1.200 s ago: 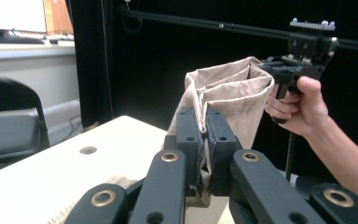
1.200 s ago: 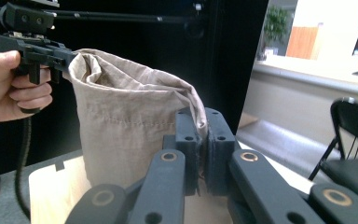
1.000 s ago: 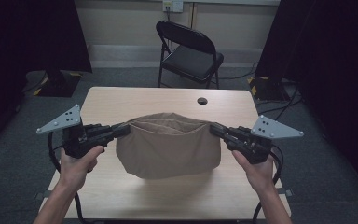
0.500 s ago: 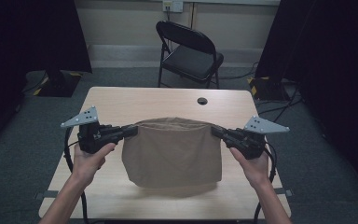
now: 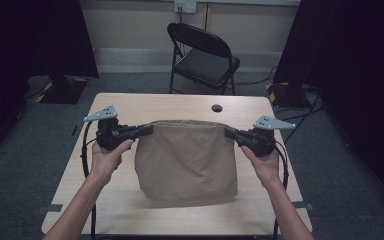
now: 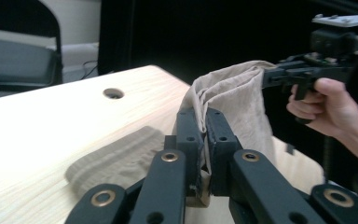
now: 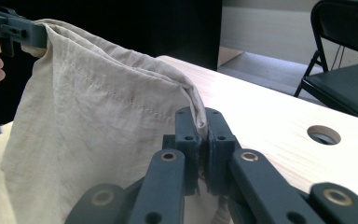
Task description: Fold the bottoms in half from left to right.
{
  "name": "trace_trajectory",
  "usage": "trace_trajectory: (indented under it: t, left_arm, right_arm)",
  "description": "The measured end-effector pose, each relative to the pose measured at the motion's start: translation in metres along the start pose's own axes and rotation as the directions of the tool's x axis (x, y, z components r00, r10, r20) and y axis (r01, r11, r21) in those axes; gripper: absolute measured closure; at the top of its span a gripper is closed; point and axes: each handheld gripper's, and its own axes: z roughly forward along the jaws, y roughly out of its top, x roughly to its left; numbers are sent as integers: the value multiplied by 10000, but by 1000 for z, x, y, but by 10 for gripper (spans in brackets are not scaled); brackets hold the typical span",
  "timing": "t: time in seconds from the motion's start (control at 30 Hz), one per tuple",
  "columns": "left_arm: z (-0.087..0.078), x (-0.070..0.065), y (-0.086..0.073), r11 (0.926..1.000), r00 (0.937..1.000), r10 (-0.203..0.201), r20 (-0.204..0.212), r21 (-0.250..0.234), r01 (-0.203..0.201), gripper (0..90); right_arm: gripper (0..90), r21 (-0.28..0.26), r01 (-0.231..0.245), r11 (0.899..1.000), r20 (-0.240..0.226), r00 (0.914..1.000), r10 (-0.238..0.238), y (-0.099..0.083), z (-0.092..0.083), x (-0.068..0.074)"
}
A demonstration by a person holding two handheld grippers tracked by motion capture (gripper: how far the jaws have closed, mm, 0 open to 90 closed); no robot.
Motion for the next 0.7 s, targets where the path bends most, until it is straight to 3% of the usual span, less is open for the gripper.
trace_trajectory:
  t: [0.23, 0.3, 0.4, 0.5, 0.6, 0.63, 0.7]
  left_arm:
    - [21, 25, 3, 9993, 9985, 57, -539, 367, -38, 863]
    - [24, 31, 2, 9998, 9983, -70, -587, 208, 82, 863]
    - [31, 41, -2, 9993, 9972, -196, -717, 307, 218, 862]
    - [40, 50, -6, 9989, 9979, -324, -567, 314, 342, 861]
    - [48, 58, -10, 9978, 9946, -254, -1010, 592, 315, 850]
    - [48, 61, -10, 9979, 9941, -293, -1044, 549, 352, 820]
    - [47, 70, -11, 9970, 9864, -597, -1533, 405, 666, 692]
  right_arm:
    - [860, 477, 167, 9987, 374, 9991, -185, -1, 23, -15]
    - [860, 501, 140, 9986, 427, 9990, -161, -1, 28, -20]
    - [859, 525, -158, 9985, 489, 9987, 132, -5, 35, -29]
    - [857, 614, -381, 9974, 660, 9972, 340, -12, 47, -41]
    - [855, 843, -495, 9952, 841, 9956, 424, -17, 57, -48]
    - [845, 916, -572, 9942, 831, 9953, 496, -19, 60, -51]
    - [804, 953, -588, 9937, 985, 9939, 494, -21, 62, -54]
